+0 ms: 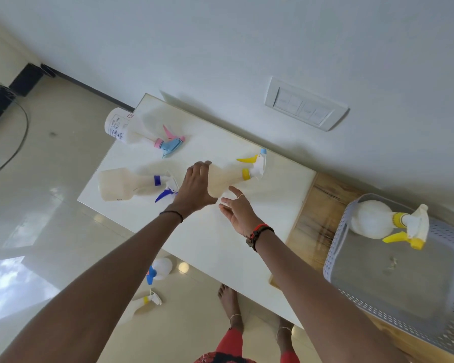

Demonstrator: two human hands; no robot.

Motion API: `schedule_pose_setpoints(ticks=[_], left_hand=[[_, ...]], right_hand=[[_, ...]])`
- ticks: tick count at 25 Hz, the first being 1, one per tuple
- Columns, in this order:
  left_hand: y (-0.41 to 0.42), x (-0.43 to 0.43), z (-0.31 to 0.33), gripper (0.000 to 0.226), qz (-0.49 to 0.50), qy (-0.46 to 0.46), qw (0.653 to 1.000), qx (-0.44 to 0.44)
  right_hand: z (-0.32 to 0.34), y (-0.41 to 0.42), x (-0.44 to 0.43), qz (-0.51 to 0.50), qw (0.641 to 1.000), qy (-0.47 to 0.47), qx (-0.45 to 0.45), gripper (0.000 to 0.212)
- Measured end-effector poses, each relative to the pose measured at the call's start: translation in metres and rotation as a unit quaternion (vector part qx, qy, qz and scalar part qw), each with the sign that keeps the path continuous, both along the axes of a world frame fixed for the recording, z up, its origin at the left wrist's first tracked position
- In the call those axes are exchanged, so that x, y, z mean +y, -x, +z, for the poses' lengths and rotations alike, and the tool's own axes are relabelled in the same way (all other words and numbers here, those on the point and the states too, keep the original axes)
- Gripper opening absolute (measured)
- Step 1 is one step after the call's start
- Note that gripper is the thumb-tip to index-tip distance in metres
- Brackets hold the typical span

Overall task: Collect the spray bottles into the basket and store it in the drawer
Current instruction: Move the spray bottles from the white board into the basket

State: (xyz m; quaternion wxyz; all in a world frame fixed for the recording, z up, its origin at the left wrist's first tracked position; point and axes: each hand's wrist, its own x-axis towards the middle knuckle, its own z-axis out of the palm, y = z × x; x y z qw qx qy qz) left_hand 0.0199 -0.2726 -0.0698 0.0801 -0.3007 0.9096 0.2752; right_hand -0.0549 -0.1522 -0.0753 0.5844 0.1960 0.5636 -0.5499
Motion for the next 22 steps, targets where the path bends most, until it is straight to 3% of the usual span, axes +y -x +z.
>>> schedule_pose_setpoints(ticks=[4,9,16,22], left_hand=[[-0.017,0.042,0.009,0.1,0.037,-0.089,0.993,0.074],[-0.025,0.105,0.029,0.099,0.041,-0.113,0.983,0.136],[-0.021,0.195,0.064,0.103,-0.002,-0.228,0.963,0.143],[-0.008,0.272,0.079,0.091,-0.114,-0.266,0.948,0.132]], right_hand=[[0.016,0.001,0.042,-0.043,0.997,0.059,-0.012,0.041],[0.044,0.003,0.105,-0.048,0.993,0.104,0.012,0.029],[0.079,0.004,0.213,-0.089,0.993,0.042,0.072,0.024],[0.098,0.019,0.309,-0.116,0.985,-0.015,0.126,0.03]])
